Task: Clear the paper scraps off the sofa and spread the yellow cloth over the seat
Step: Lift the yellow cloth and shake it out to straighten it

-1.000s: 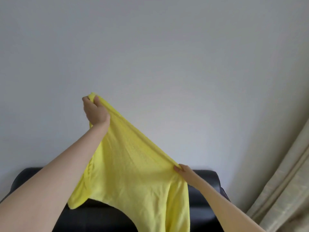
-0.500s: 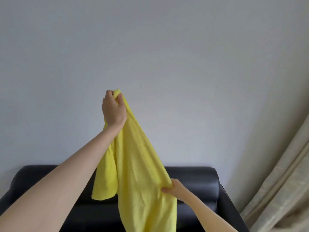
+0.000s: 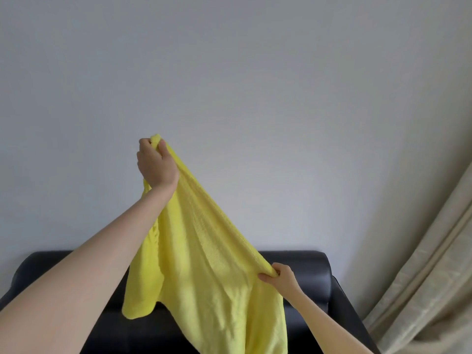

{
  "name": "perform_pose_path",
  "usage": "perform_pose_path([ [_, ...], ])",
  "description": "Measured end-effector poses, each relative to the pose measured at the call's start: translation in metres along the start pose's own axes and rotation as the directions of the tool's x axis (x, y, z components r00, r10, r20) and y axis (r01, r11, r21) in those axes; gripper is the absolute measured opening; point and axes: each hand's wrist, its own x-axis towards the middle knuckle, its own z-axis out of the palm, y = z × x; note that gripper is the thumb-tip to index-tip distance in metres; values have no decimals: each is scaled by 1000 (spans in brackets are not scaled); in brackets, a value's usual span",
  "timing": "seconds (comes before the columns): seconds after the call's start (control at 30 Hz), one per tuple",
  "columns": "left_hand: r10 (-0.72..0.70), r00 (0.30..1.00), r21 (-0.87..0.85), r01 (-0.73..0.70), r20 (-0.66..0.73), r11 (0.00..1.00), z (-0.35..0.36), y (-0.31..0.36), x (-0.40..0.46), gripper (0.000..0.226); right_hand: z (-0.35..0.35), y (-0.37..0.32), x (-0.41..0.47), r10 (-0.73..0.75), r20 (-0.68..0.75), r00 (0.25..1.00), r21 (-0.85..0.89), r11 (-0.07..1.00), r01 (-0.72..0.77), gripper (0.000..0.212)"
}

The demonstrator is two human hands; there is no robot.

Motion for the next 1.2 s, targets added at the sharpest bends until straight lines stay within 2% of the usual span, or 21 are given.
perform_pose_path([
  [0.07, 0, 1000, 2, 0, 10, 1000, 3, 3, -2, 26, 6, 6, -3, -1, 35, 999, -52, 999, 3, 40],
  [0.27, 40, 996, -1, -40, 85, 999, 12, 16, -17, 26, 30, 18, -17, 17, 284, 959, -153, 988, 28, 28],
  [0.4, 101, 985, -27, -98, 142, 995, 16, 23, -28, 24, 46, 17, -23, 57, 369, 928, -300, 952, 61, 23],
  [0.47, 152, 972, -65, -143, 179, 988, 17, 26, -34, 21, 53, 8, -24, 47, 394, 918, -314, 945, 87, 32],
  [0.5, 174, 965, -83, -161, 197, 984, 17, 27, -37, 18, 56, -1, -24, 23, 404, 915, -303, 947, 110, 29],
  [0.57, 210, 952, -106, -191, 224, 976, 18, 27, -41, 13, 64, -19, -23, -54, 385, 921, -257, 952, 164, 23],
  [0.67, 266, 934, -119, -244, 238, 962, 18, 27, -47, 14, 75, -46, -18, -181, 282, 942, -205, 948, 243, 33],
  [0.8, 270, 926, -111, -249, 263, 962, 18, 21, -56, 14, 83, -82, -14, -279, 189, 942, -79, 952, 297, 32],
  [0.9, 268, 924, -100, -249, 274, 963, 18, 17, -61, 14, 84, -98, -12, -295, 122, 948, -5, 955, 298, 32],
  [1.2, 265, 916, -44, -264, 302, 963, 18, 8, -63, 15, 77, -101, -9, -258, 51, 965, 116, 961, 251, 34],
])
